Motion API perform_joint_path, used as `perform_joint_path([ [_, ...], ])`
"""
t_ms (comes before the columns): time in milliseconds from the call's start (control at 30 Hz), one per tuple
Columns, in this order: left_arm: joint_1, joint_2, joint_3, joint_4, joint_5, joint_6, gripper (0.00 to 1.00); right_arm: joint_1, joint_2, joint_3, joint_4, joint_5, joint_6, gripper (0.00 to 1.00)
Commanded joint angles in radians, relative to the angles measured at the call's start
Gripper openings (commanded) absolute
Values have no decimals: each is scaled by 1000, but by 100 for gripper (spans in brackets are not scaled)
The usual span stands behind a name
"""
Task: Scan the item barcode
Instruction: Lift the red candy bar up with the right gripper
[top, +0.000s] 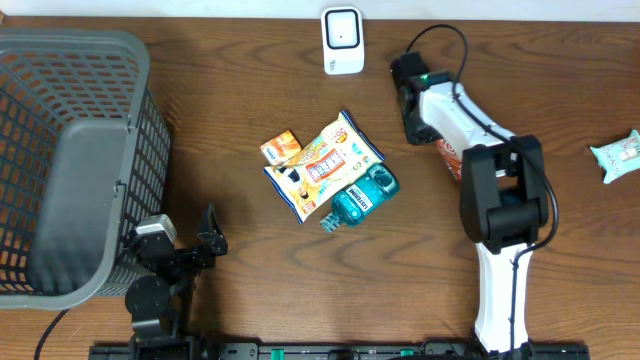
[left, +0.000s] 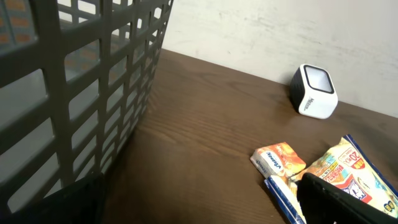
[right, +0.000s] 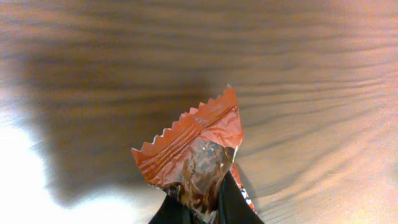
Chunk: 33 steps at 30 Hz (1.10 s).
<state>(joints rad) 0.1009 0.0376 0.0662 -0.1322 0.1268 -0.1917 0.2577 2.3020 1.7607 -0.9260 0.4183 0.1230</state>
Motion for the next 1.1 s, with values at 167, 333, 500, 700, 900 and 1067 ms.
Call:
perform_joint_path([
  [167,-2,-1,-25,-9,-8,-13,98,-58,-124,41,-56,-1156,-100,1],
  [333,-2,-1,-25,-9,-8,-13,98,-130,-155,39,-66,-1471,-111,1],
  [500,-2,-1,-25,-9,-8,-13,98,-171,-155,19,-92,-1769,-193,1],
  [700,-2,-1,-25,-9,-8,-13,98,-177,-155,19,-95,-1956,-230,1],
  [900,-2,-1,-25,-9,-8,-13,98,-174,-155,18,-95,-1980,-377,1],
  [1067,-2,-1,-25,-9,-8,-13,98,-169,-155,18,-98,-1980,-567,1],
])
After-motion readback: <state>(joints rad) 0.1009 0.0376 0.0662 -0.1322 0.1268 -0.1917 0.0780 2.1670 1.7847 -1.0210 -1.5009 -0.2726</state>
